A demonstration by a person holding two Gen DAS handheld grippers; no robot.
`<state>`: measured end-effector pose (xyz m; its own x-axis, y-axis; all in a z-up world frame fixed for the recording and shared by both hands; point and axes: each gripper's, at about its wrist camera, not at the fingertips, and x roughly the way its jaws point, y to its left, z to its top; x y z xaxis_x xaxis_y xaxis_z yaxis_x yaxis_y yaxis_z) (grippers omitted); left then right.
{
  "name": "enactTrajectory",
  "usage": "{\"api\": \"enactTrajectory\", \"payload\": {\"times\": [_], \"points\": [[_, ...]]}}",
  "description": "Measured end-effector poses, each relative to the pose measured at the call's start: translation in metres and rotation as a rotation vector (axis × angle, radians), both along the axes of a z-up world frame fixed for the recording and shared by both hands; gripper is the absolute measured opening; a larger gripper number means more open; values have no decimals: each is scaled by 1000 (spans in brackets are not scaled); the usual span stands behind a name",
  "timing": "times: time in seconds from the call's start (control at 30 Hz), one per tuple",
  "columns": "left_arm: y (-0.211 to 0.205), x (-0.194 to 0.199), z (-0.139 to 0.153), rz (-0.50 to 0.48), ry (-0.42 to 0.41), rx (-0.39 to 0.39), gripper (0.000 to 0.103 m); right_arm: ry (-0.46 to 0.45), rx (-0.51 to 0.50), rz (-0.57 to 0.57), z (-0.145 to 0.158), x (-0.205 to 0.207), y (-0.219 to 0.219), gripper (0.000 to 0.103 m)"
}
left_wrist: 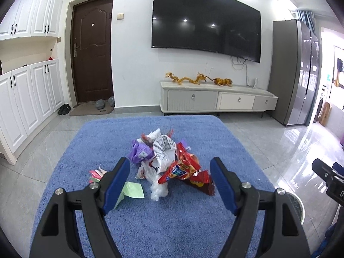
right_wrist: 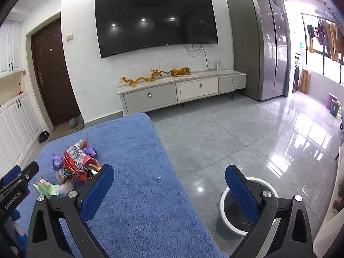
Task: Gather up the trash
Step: 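Move both open grippers toward the trash pile on the rug, then grasp the green paper with the left gripper while the right grasps the brown wrapper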
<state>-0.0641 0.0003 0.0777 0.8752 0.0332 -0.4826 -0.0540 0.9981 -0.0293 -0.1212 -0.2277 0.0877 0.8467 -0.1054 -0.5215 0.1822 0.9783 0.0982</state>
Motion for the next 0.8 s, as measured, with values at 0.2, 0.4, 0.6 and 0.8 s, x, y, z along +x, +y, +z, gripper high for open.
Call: {"api": "enactTrajectory", "payload": {"times": [0.2, 0.4, 0.6, 0.8], "points": [[-6, -2, 7, -36, -10, -5, 76, -47, -4, -18, 9, -9, -3, 103], [-22, -1, 10, -86, -20, -8, 77, -89, 12, -43, 13, -14, -14, 103], [-39, 2, 5, -146, -27, -8, 77, -80, 55, -64, 5, -10, -28, 103], [-27, 14, -11, -163, 2, -51, 77, -85, 73, -38, -1, -6, -29, 103]]}}
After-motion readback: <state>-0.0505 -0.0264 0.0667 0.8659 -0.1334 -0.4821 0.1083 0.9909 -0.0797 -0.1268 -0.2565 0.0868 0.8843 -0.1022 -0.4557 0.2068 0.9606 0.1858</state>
